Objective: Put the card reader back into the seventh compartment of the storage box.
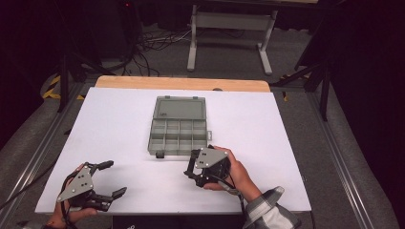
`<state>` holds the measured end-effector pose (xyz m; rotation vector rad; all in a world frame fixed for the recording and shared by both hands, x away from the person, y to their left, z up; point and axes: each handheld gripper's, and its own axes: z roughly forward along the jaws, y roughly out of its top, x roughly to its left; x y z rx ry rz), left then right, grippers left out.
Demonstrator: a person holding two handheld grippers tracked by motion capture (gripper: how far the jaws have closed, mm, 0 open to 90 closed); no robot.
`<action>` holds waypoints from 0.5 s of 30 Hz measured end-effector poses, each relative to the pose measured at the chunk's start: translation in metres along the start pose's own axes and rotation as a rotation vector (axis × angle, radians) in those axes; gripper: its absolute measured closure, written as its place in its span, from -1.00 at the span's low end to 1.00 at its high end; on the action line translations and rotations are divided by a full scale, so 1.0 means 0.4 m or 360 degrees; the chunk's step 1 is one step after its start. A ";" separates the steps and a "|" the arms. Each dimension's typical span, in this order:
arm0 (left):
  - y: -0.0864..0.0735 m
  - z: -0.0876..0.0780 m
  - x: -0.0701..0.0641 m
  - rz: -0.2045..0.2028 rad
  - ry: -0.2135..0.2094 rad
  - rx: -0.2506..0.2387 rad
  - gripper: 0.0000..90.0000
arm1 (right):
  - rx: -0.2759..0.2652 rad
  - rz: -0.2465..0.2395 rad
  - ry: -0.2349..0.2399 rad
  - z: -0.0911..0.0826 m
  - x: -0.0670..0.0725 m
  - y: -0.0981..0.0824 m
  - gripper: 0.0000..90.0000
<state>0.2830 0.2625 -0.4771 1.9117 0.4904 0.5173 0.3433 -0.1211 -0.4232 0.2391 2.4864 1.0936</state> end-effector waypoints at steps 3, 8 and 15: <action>0.000 -0.001 0.000 0.0000 0.0002 -0.0003 -0.83 | -0.0012 0.0006 -0.0019 0.002 -0.006 0.007 -0.32; 0.000 0.000 0.000 -0.0001 0.0000 -0.0001 -0.83 | -0.0022 0.0006 -0.0039 0.009 -0.019 0.020 -0.32; 0.000 -0.001 0.000 0.0002 0.0000 -0.0001 -0.83 | -0.0036 0.0024 -0.0068 0.023 -0.040 0.028 -0.32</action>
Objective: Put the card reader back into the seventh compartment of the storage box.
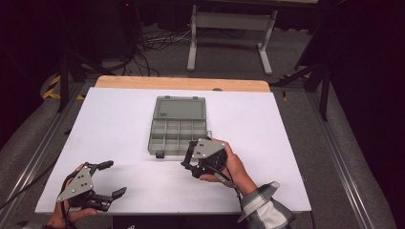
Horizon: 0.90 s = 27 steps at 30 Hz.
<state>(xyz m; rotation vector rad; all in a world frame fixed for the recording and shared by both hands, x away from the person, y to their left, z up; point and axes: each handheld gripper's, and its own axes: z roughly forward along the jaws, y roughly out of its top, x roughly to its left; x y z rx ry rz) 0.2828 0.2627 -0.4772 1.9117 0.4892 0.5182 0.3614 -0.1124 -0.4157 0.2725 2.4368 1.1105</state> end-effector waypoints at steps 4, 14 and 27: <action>0.000 0.001 0.000 0.0001 -0.0003 0.0001 -0.83 | 0.0005 0.0013 -0.0022 0.007 -0.011 0.000 -0.32; -0.001 0.002 -0.001 0.0002 -0.0008 0.0005 -0.83 | -0.0010 0.0081 -0.0059 0.038 -0.044 0.003 -0.32; -0.001 0.002 -0.002 0.0000 -0.0019 0.0004 -0.83 | -0.0004 0.0176 -0.0088 0.079 -0.067 -0.001 -0.32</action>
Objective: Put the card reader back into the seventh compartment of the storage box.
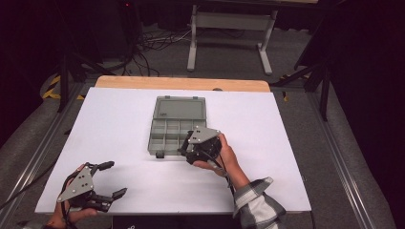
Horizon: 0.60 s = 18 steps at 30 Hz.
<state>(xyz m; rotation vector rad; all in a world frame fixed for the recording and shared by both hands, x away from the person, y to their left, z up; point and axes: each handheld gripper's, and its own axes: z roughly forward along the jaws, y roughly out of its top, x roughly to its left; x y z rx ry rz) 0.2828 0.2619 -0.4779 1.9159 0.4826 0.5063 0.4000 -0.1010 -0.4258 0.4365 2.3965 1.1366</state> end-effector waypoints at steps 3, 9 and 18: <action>0.000 0.000 0.000 0.0000 -0.0001 -0.0001 -0.83 | 0.0000 0.0031 -0.0011 0.010 -0.006 -0.001 -0.32; -0.001 0.001 0.000 0.0000 -0.0003 0.0001 -0.83 | 0.0010 0.0062 -0.0037 0.025 -0.010 -0.003 -0.32; -0.001 0.001 0.001 -0.0004 -0.0003 0.0002 -0.83 | 0.0054 0.0088 -0.0061 0.047 -0.014 -0.007 -0.32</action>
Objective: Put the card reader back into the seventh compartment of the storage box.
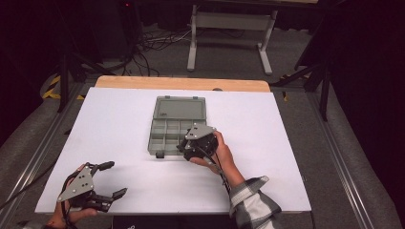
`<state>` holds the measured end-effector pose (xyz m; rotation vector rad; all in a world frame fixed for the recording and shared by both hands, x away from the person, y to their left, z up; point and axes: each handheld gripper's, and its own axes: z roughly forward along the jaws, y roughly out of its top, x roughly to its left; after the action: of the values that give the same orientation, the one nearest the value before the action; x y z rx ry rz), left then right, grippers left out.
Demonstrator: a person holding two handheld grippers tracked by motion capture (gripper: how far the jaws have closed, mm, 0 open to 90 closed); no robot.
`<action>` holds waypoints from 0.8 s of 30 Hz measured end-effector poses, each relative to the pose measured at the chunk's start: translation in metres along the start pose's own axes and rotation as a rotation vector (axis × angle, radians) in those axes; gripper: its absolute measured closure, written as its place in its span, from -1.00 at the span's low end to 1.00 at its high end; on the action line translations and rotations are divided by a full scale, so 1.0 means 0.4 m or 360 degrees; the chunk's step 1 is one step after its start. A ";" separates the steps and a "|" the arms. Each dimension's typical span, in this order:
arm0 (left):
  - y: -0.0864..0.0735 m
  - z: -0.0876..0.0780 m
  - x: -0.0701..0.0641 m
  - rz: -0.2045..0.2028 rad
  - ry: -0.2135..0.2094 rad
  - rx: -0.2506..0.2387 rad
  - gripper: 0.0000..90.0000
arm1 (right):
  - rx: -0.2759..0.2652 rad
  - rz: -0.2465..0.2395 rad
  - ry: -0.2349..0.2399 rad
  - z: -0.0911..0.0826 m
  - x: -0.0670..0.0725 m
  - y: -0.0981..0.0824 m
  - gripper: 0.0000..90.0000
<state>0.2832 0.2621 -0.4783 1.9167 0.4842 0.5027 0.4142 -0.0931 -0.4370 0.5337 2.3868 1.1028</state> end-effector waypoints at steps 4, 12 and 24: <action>0.000 -0.001 -0.001 0.0000 0.0001 0.0003 -0.83 | 0.0011 0.0016 -0.0002 0.004 0.000 -0.001 -0.32; 0.000 -0.001 -0.001 -0.0003 0.0001 -0.0004 -0.83 | 0.0022 0.0025 -0.0022 0.013 0.003 -0.002 -0.31; 0.001 -0.003 0.000 0.0000 0.0005 -0.0011 -0.83 | -0.0032 0.0051 -0.0030 0.000 0.002 -0.001 -0.19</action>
<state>0.2824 0.2627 -0.4777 1.9093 0.4837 0.5073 0.4136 -0.0930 -0.4373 0.5750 2.3565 1.1296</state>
